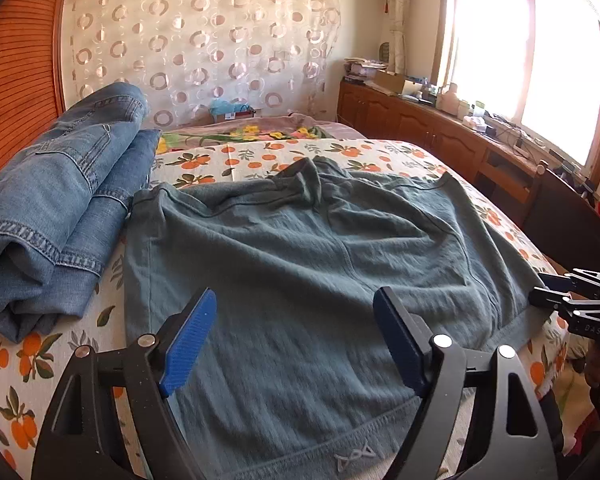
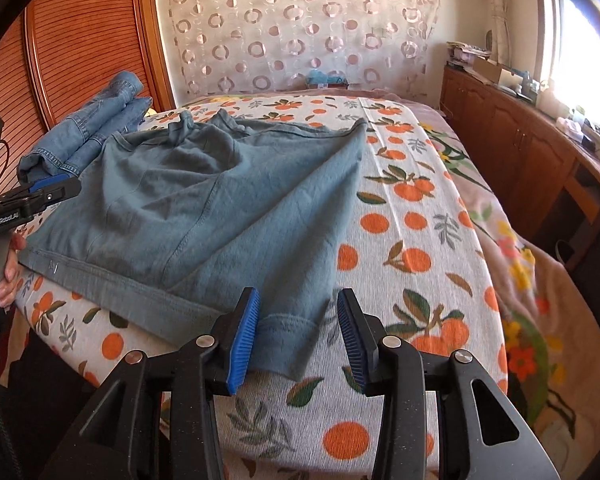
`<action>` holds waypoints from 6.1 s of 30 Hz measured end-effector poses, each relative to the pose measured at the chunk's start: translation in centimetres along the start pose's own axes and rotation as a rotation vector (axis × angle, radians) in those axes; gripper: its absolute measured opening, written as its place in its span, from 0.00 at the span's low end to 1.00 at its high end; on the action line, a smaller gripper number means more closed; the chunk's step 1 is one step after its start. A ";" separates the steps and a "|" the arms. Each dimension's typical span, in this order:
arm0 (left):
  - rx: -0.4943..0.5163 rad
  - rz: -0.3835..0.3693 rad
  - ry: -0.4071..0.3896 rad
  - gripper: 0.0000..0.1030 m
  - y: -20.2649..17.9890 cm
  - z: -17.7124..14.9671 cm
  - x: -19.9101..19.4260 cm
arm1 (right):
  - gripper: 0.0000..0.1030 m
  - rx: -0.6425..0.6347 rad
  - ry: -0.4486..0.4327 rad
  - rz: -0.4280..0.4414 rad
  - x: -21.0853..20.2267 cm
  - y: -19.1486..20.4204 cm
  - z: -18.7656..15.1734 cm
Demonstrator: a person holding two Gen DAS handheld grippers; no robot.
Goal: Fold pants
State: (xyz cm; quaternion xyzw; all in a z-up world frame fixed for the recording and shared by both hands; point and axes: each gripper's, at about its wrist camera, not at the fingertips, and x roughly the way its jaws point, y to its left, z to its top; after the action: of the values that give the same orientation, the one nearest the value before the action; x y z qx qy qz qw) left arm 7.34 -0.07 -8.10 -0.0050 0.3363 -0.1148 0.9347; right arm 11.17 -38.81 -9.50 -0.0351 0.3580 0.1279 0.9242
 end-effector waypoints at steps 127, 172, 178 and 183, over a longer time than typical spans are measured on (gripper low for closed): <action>-0.008 -0.034 0.148 0.20 8.4 11.8 6.6 | 0.42 -0.210 0.041 0.109 16.6 12.7 16.4; -0.032 0.072 0.138 0.35 11.2 9.4 3.8 | 0.42 -0.254 0.041 0.089 15.4 12.3 15.8; -0.013 0.044 0.139 0.46 9.6 6.8 1.4 | 0.42 -0.245 0.027 0.172 11.8 13.1 14.0; -0.010 0.025 0.150 0.46 8.3 3.8 -0.7 | 0.42 -0.221 0.015 0.219 8.5 14.0 11.1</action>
State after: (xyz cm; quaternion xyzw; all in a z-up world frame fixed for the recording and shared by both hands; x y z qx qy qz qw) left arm 10.92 7.96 -5.46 0.0029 0.4062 -0.1016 0.9081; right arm 20.76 -21.78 -6.57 -0.0982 0.3502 0.2663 0.8926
